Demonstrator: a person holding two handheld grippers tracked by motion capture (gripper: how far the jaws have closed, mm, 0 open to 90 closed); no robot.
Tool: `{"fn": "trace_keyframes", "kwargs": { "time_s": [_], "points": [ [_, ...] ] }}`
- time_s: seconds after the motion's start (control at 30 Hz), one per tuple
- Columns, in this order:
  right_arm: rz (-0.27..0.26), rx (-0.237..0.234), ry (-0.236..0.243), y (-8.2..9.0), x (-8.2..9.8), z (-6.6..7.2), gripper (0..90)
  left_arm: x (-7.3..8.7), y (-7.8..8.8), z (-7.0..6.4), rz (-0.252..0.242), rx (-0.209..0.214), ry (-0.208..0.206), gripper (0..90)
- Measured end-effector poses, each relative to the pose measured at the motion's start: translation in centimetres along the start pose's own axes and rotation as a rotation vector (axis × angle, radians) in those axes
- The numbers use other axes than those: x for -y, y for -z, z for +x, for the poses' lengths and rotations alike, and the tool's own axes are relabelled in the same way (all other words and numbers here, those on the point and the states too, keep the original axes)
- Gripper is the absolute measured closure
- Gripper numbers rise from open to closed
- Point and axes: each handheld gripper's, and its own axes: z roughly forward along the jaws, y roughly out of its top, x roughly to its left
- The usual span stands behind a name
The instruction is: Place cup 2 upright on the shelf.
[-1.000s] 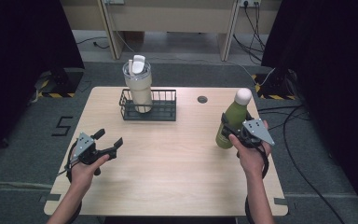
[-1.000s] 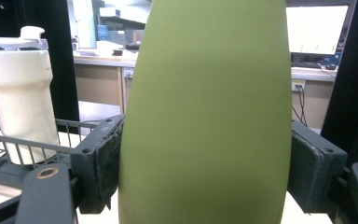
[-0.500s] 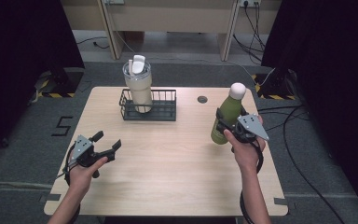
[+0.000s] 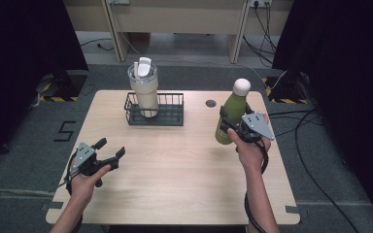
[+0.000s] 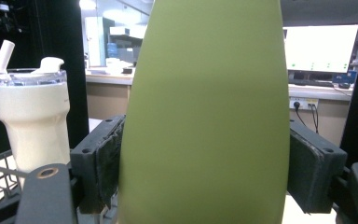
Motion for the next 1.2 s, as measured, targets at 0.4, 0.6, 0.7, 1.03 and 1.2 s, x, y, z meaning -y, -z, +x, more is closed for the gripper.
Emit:
{"fn": "trace_keyframes", "kwargs": {
  "time_s": [0.4, 0.6, 0.7, 1.03, 1.2],
  "points": [
    [-0.023, -0.017, 0.000, -1.3, -0.7, 1.3, 23.6, 0.1, 0.0, -0.1, 0.001, 0.002, 0.001, 13.8],
    [-0.018, -0.043, 0.004, -2.0, -1.1, 2.0, 23.6, 0.1, 0.0, -0.1, 0.000, 0.003, 0.003, 13.9],
    [-0.009, -0.063, 0.004, -2.4, -1.2, 2.4, 23.7, 0.1, 0.0, -0.1, 0.000, 0.003, 0.003, 13.9],
    [0.029, -0.141, -0.004, -3.7, -1.2, 3.1, 23.7, 0.1, 0.0, -0.1, 0.001, 0.003, 0.004, 14.0],
    [0.043, -0.173, -0.002, -4.3, -1.3, 3.2, 23.7, 0.2, 0.0, -0.1, 0.004, 0.004, 0.003, 14.0]
  ]
}}
